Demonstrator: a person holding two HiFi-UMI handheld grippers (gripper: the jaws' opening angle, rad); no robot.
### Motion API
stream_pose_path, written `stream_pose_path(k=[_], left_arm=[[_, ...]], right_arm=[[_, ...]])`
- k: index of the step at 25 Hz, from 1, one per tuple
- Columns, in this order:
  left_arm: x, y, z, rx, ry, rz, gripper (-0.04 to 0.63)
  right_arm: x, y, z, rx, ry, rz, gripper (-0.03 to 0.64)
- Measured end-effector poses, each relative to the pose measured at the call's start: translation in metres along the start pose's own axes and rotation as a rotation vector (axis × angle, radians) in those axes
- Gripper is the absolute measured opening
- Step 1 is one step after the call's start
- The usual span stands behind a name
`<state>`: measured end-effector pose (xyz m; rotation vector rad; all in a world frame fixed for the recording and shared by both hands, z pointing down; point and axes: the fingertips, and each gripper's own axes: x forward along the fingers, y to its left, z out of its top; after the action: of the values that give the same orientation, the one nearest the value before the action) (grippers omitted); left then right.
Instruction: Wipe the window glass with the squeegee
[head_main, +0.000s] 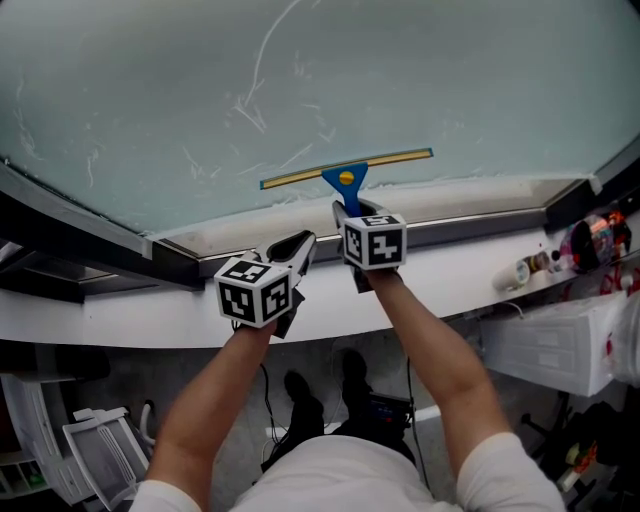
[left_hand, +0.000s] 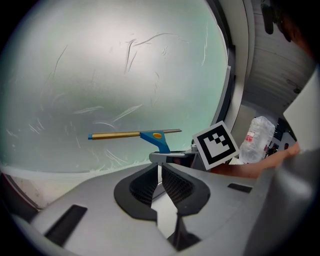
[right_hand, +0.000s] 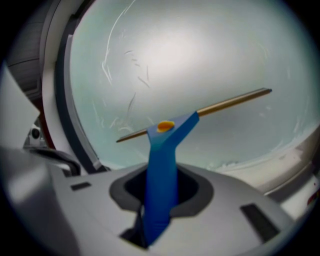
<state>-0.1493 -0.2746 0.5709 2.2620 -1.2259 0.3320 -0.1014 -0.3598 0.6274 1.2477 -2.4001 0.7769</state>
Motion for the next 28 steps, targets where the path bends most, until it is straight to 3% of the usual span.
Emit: stream_pose_path(k=[15, 28], left_arm=[[0.015, 0.001, -0.022, -0.018, 0.039, -0.009, 0.048], [0.024, 0.01, -0.032, -0.032, 0.056, -0.003, 0.048]], right_arm=[[0.017, -0.015, -0.032, -0.018, 0.044, -0.006, 0.104], [0.034, -0.032, -0.074, 0.039, 0.121, -0.025, 0.104]])
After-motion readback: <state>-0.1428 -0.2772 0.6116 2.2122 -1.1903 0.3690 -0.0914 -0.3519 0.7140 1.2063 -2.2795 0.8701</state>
